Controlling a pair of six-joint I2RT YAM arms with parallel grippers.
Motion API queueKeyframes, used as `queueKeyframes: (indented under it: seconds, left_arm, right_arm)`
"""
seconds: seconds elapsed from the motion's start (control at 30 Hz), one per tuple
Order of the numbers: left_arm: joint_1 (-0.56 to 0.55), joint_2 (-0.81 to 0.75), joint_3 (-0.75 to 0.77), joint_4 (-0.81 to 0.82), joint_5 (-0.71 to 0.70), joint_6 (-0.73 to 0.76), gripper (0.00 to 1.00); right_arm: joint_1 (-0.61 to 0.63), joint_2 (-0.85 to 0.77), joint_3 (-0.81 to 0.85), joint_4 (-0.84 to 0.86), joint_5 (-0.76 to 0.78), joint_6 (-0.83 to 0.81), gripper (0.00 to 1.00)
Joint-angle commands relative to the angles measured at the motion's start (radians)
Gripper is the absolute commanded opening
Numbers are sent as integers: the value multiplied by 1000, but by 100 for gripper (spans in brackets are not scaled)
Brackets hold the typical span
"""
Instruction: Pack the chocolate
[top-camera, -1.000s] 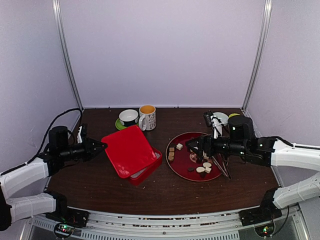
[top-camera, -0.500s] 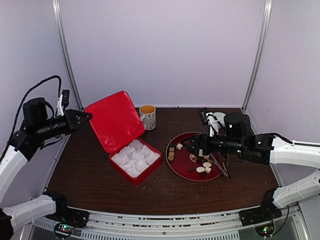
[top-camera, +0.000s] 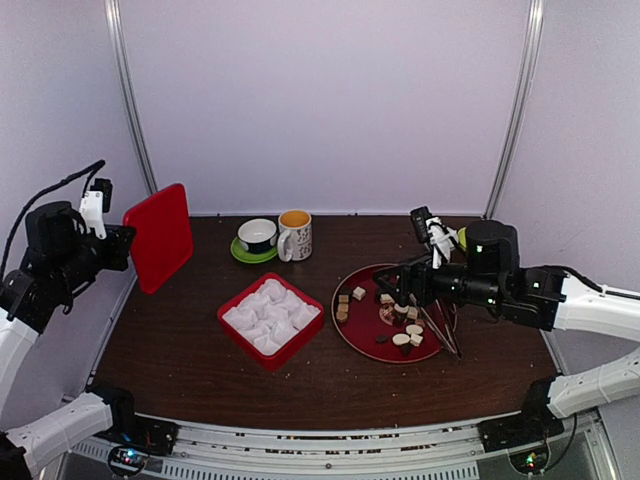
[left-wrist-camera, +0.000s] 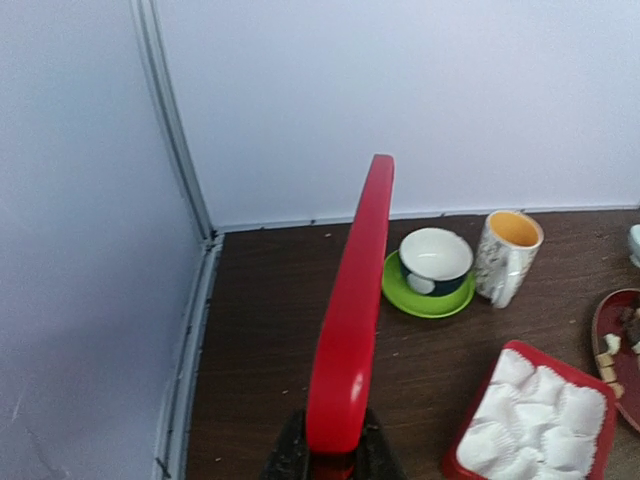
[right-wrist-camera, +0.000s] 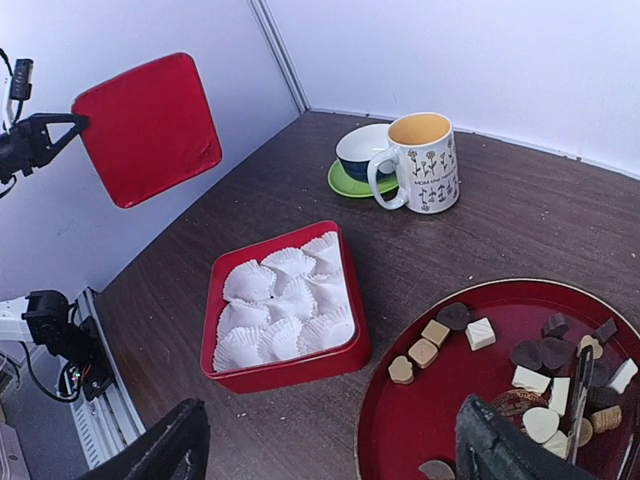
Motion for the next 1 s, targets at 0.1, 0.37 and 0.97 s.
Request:
queueKeyframes:
  seconds: [0.1, 0.37, 0.97]
  left_arm:
    - [-188, 83, -80, 87, -532, 260, 0]
    - [-298, 253, -84, 74, -651, 262, 0]
    - [-454, 772, -52, -67, -581, -40, 16]
  right_arm:
    - [3, -45, 22, -18, 26, -57, 86]
    - [2, -72, -5, -8, 37, -62, 86]
    - [1, -110, -37, -7, 56, -45, 86]
